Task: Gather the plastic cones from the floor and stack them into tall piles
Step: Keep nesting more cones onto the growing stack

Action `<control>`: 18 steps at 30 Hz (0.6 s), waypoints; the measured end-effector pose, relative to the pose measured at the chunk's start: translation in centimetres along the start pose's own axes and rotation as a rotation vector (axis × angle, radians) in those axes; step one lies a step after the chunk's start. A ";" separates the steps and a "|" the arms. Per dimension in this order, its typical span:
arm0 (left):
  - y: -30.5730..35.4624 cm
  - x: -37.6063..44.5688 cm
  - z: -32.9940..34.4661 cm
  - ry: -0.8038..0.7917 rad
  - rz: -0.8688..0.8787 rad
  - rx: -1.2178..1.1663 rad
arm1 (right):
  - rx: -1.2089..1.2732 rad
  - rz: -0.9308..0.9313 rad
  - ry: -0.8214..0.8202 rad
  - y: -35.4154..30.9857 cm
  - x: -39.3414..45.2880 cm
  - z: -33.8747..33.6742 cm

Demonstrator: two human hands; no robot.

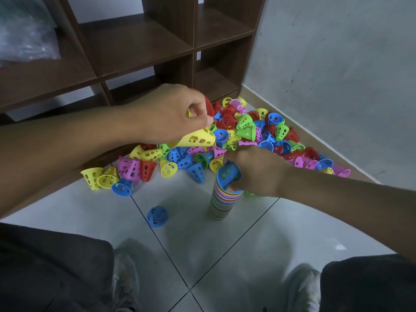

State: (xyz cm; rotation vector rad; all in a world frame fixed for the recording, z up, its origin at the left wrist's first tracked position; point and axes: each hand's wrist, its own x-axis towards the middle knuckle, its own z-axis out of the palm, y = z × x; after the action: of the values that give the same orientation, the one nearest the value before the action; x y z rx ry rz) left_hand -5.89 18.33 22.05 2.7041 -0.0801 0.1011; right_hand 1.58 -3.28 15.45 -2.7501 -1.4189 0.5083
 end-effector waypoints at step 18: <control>0.9 -0.5 -1.5 -0.129 -0.014 -0.188 | 0.760 0.036 0.070 2.4 -0.2 -4.8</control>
State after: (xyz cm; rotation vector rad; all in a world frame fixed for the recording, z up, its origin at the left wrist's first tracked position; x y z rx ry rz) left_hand -6.51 18.19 23.70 2.5201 -0.1043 -0.0808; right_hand 4.78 -4.19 19.73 -2.1500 -0.8965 0.7498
